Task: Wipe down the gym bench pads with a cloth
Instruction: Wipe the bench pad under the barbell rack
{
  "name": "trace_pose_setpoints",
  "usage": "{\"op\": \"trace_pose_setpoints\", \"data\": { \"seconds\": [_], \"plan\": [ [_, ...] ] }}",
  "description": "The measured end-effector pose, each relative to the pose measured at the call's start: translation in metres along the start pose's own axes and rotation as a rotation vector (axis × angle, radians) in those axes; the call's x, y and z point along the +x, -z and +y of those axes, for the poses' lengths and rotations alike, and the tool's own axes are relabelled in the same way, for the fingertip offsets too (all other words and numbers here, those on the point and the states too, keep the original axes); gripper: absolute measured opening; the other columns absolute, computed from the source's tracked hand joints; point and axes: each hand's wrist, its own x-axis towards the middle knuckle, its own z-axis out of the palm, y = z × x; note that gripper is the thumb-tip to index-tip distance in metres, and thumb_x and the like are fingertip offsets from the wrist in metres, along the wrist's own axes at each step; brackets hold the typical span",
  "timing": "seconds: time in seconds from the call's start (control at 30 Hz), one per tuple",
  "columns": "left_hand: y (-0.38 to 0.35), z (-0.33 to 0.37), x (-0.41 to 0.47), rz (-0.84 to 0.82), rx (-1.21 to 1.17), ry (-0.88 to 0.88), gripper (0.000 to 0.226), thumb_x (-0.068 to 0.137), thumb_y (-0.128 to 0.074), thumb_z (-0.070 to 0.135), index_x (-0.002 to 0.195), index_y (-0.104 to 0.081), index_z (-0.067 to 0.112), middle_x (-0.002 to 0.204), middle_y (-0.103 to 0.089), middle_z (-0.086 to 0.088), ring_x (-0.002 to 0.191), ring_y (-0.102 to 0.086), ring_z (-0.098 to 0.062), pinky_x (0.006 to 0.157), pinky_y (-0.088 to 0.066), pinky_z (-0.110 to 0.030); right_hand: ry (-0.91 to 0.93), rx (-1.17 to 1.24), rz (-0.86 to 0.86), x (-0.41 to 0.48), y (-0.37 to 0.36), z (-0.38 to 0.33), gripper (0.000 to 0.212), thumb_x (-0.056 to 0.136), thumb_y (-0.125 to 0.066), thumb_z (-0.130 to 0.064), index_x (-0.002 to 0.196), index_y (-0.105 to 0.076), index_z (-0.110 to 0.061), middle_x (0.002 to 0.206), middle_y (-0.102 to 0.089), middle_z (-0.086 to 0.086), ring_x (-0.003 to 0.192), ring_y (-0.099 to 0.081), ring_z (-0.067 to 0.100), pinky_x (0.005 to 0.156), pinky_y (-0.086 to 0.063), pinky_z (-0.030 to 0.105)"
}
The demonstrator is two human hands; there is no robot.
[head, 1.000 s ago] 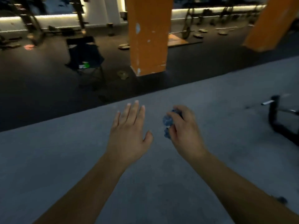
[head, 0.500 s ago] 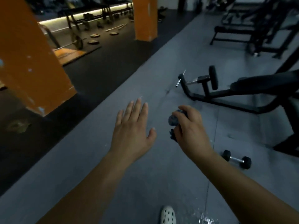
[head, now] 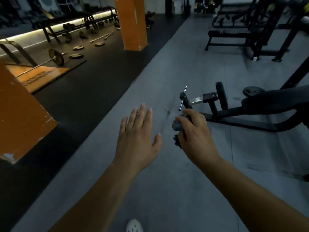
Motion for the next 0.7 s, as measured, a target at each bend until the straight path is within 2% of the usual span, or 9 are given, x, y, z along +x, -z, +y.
{"op": "trace_pose_setpoints", "data": {
  "seconds": [0.23, 0.37, 0.5, 0.7],
  "plan": [
    [-0.034, -0.089, 0.194, -0.023, -0.001, -0.151, 0.078, 0.096, -0.032, 0.05, 0.16, -0.001, 0.018, 0.168, 0.007, -0.003, 0.154, 0.007, -0.021, 0.123, 0.002, -0.043, -0.065, -0.087, 0.099, 0.159, -0.091, 0.027, 0.035, 0.085, -0.06, 0.002, 0.119, -0.065, -0.003, 0.134, -0.051, 0.014, 0.123, -0.041, 0.026, 0.105, -0.045, 0.043],
    [-0.05, -0.103, 0.301, -0.027, -0.005, -0.272, 0.079, 0.094, -0.03, 0.051, 0.16, -0.002, 0.019, 0.168, 0.006, -0.002, 0.154, 0.006, -0.02, 0.122, 0.002, -0.042, -0.141, -0.144, 0.144, 0.237, -0.112, 0.063, 0.036, 0.084, -0.061, 0.003, 0.119, -0.065, -0.004, 0.134, -0.05, 0.014, 0.123, -0.042, 0.027, 0.103, -0.047, 0.044],
    [-0.089, -0.105, 0.411, -0.073, -0.01, -0.334, 0.078, 0.098, -0.033, 0.051, 0.159, 0.004, 0.02, 0.167, 0.013, -0.001, 0.154, 0.012, -0.018, 0.121, 0.007, -0.04, -0.212, -0.197, 0.174, 0.315, -0.144, 0.123, 0.035, 0.085, -0.063, 0.003, 0.119, -0.064, -0.005, 0.135, -0.05, 0.013, 0.122, -0.045, 0.029, 0.102, -0.043, 0.039],
    [-0.146, -0.096, 0.582, -0.101, -0.016, -0.388, 0.084, 0.084, -0.005, 0.057, 0.16, -0.001, 0.02, 0.168, 0.009, -0.001, 0.154, 0.008, -0.02, 0.122, 0.004, -0.042, -0.232, -0.206, 0.192, 0.45, -0.193, 0.232, 0.038, 0.078, -0.07, 0.004, 0.115, -0.067, -0.006, 0.13, -0.054, 0.012, 0.117, -0.044, 0.024, 0.098, -0.05, 0.044]
  ]
}}
